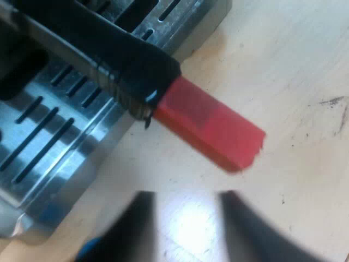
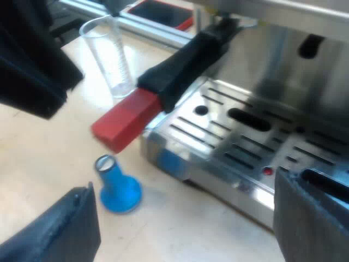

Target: Put the handle in the coffee machine

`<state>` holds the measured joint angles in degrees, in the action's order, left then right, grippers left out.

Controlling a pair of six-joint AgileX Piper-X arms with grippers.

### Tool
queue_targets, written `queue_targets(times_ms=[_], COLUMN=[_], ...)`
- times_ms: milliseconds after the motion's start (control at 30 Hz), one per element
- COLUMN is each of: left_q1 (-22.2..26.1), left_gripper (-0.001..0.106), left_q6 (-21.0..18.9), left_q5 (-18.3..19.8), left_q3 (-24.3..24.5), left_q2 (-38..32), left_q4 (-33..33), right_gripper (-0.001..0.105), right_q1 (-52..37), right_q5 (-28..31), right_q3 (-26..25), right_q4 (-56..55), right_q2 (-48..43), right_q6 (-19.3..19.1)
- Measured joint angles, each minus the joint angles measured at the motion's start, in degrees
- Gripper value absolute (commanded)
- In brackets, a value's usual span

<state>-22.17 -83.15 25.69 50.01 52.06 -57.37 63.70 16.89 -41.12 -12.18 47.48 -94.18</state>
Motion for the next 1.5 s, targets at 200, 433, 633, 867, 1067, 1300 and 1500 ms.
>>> queue_targets(times_ms=[200,433,633,867,1067,1300,1500], left_q1=[5.12,13.25,21.83,30.26,31.47,31.47,31.47], left_gripper=[0.077,0.077,0.077,0.077,0.077,0.077,0.077], left_q6=[0.83,-3.01,-7.43,-7.78,-7.33,-2.81,0.67], left_q5=[-0.01,-0.07,-0.2,-0.44,-0.61,-2.67,-2.83], left_q3=[0.41,5.08,10.84,16.91,16.96,16.96,12.13], left_q2=[-6.21,-12.06,-12.4,-12.93,-15.48,-20.9,-28.56], left_q4=[-0.81,1.44,2.43,0.4,-2.15,-2.66,-2.56], right_gripper=[0.069,0.069,0.069,0.069,0.069,0.069,0.069], right_q1=[-0.14,-7.37,-15.84,-33.77,-46.01,-52.56,-53.57], right_q5=[-2.25,-9.0,-11.67,-16.89,-17.98,-17.65,-13.87], right_q3=[-0.45,-6.57,-13.09,-18.12,-18.12,-18.12,-15.46], right_q4=[-0.43,-4.93,-15.63,-26.74,-33.17,-37.12,-37.72], right_q2=[0.0,0.11,0.13,-0.44,-0.44,-3.04,-11.87], right_q6=[-0.47,-0.47,-0.47,-0.47,-2.11,-6.89,-9.09])
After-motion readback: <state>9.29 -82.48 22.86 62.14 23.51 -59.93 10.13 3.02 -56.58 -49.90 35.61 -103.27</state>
